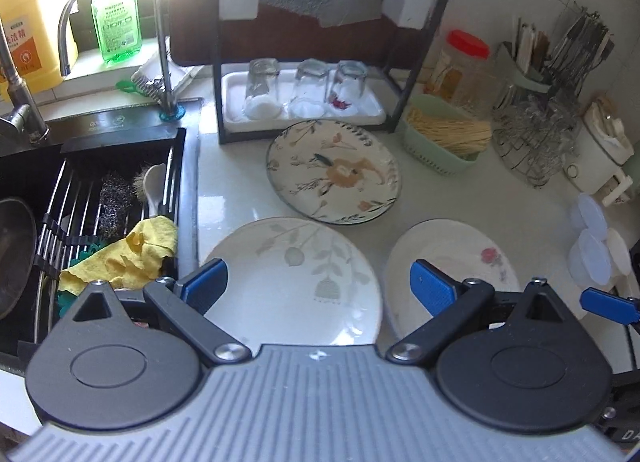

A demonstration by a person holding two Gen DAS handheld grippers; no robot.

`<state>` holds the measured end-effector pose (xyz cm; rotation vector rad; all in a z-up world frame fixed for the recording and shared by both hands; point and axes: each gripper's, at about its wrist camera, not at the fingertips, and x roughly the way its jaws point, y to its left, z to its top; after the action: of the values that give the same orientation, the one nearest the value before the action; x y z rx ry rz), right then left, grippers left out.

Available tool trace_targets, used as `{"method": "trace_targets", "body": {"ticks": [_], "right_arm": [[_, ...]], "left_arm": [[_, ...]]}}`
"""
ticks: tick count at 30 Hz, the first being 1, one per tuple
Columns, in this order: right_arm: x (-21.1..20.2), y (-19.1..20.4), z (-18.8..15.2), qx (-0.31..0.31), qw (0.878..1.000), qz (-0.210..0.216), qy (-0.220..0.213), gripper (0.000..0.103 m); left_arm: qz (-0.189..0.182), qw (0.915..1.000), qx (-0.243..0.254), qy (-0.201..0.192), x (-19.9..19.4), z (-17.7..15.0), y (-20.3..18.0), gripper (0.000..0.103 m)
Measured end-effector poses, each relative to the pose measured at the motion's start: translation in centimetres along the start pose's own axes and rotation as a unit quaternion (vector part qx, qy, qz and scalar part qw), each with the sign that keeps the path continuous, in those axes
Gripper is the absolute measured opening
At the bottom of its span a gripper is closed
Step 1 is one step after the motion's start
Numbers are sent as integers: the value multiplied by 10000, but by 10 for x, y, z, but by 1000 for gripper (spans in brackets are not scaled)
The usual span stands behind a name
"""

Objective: Organize plates and bowls
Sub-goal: 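Move the left tool toward the rim of the leaf-pattern white plate, then close the left tool on the leaf-pattern plate's orange rim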

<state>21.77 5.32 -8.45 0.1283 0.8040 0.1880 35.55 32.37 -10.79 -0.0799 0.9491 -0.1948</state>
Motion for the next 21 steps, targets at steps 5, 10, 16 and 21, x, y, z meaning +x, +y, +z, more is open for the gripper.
{"method": "trace_targets", "body": {"ticks": [5, 10, 16, 21], "right_arm": [[25, 21, -5, 81, 9999, -41, 125, 84], [48, 37, -12, 63, 9996, -72, 262, 74], [75, 48, -11, 104, 9989, 23, 456, 54], [101, 50, -16, 502, 9936, 183, 996, 38]], "left_arm": [[-130, 9998, 3, 159, 27, 0, 30, 99], [-528, 9980, -178, 300, 48, -11, 59, 99], [-539, 9962, -453, 520, 76, -35, 93, 97], [-636, 9934, -690, 661, 95, -39, 113, 84]]}}
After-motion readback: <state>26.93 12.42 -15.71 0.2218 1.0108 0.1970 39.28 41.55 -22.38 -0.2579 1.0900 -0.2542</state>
